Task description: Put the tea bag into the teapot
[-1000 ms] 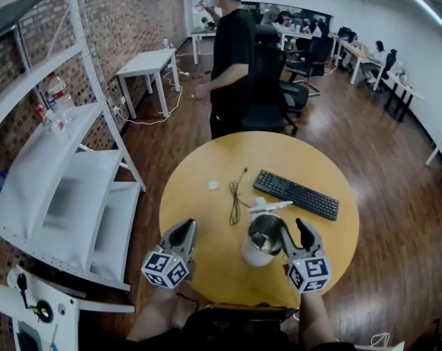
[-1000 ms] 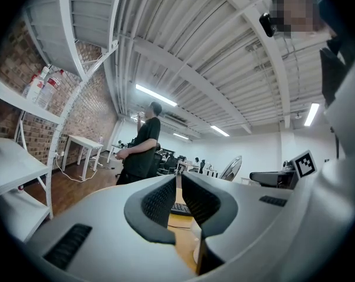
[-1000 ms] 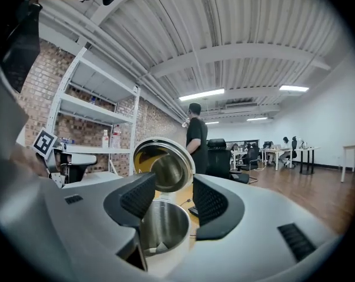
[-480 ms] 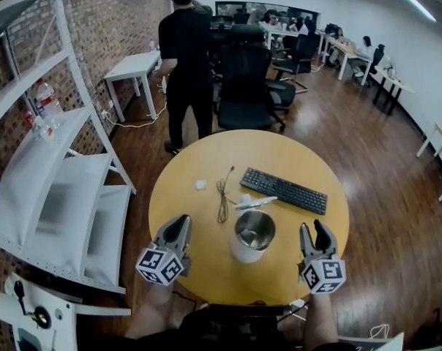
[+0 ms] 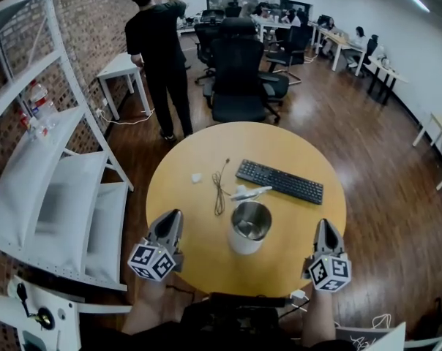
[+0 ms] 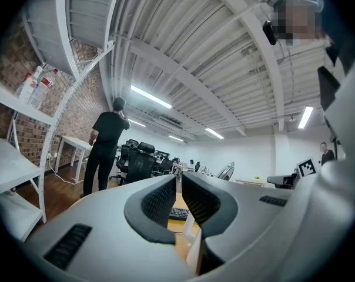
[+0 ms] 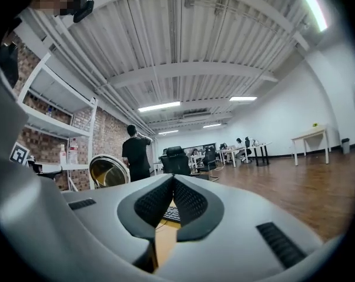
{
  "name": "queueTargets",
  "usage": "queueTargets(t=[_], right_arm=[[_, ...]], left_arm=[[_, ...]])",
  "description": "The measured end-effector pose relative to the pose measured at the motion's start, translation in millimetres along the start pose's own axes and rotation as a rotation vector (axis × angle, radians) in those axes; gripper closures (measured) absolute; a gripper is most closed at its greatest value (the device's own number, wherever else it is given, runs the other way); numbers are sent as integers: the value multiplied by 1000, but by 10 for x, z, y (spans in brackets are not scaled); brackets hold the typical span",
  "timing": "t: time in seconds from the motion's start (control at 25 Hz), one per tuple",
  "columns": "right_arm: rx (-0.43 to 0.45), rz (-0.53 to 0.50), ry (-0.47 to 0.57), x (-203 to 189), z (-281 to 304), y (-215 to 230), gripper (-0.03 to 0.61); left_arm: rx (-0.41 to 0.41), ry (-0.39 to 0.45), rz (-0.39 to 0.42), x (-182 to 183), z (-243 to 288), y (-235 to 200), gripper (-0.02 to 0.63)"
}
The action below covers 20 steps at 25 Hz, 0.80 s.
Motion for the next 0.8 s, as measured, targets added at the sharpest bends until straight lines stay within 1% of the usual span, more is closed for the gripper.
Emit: queueTargets(t=[0.08, 0.24, 0.4, 0.56, 0.8], right_arm=[[-10, -7, 2, 15, -46, 13, 566], [-14, -8, -9, -82, -81, 39, 568], [-30, -29, -19, 62, -113, -33, 568], [2, -49, -19, 44, -106, -87, 569], [34, -63, -26, -11, -82, -142, 569]], left_arm=[[-2, 1, -4, -18, -10, 11, 589], [4, -11, -1, -55, -17, 40, 589], [4, -7, 0, -57, -23, 22, 589], [6, 10, 9, -3, -20, 36, 589], [-7, 16, 20, -43, -8, 102, 589]])
Point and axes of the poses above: the fingertips, and each gripper's own axes: z forward along the fingers, y to its right, x out of its top, the point moved 3 cm from there along -z, backward along the fingers, and after that the axes turned 6 degrees about -z, right-handed, at the moved point
